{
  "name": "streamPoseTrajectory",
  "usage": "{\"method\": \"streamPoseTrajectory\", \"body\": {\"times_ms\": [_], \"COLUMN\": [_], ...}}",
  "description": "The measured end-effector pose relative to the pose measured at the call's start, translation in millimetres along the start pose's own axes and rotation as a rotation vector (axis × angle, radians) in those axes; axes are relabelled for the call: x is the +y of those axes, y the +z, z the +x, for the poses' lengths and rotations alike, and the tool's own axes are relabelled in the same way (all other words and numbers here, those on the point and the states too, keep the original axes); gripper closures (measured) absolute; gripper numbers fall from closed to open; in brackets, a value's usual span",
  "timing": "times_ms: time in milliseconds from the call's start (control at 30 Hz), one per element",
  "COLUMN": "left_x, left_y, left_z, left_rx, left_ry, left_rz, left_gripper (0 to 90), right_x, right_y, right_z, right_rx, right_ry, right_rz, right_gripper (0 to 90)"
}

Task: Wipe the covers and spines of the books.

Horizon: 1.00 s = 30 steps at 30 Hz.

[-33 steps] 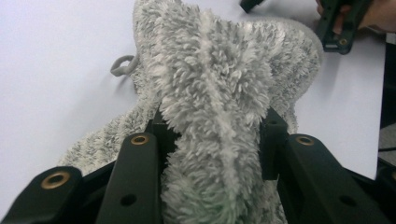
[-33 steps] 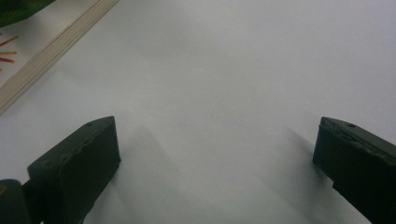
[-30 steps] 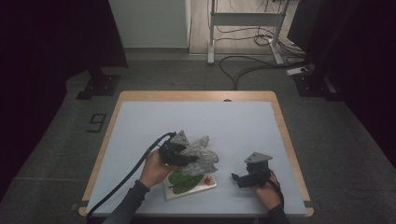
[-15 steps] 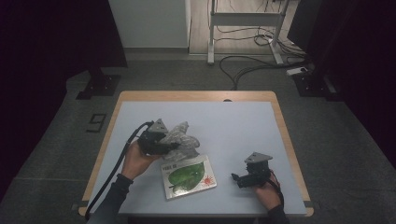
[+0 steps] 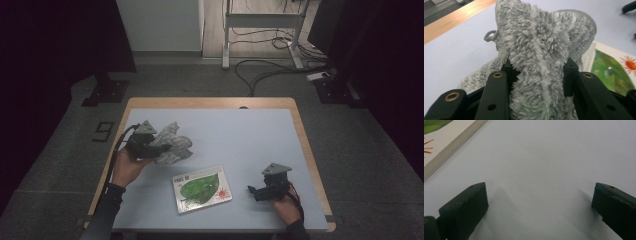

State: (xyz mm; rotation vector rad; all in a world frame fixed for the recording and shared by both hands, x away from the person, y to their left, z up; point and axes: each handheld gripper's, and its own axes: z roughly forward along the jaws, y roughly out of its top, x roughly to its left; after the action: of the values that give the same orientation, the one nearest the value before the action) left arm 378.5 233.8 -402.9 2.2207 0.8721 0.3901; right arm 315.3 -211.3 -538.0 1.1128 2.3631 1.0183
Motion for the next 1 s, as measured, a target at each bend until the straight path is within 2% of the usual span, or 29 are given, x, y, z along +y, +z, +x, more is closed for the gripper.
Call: {"method": "streamPoseTrajectory", "body": {"times_ms": [300, 500, 767, 1000], "left_x": [-24.2, -44.0, -71.5, -85.7], "left_y": [-9.1, -10.3, -0.3, 13.1], "left_z": [25.9, 41.1, 54.8, 57.1], "left_rx": [0.050, 0.067, 0.095, 0.075], "left_ry": [-0.082, -0.136, -0.190, -0.201], "left_rz": [-0.012, -0.009, 0.018, 0.026], "left_gripper": [60.0, 59.9, 59.8, 58.9], "right_x": [0.0, 0.0, 0.0, -0.1], "right_y": [0.0, 0.0, 0.0, 0.0], "right_z": [-0.1, 0.0, 0.0, 0.0], "right_rx": [0.000, 0.000, 0.000, -0.001], "right_ry": [-0.002, -0.002, -0.002, -0.003], "right_rz": [0.000, 0.000, 0.000, -0.001], "right_gripper": [0.2, 0.2, 0.2, 0.2]}}
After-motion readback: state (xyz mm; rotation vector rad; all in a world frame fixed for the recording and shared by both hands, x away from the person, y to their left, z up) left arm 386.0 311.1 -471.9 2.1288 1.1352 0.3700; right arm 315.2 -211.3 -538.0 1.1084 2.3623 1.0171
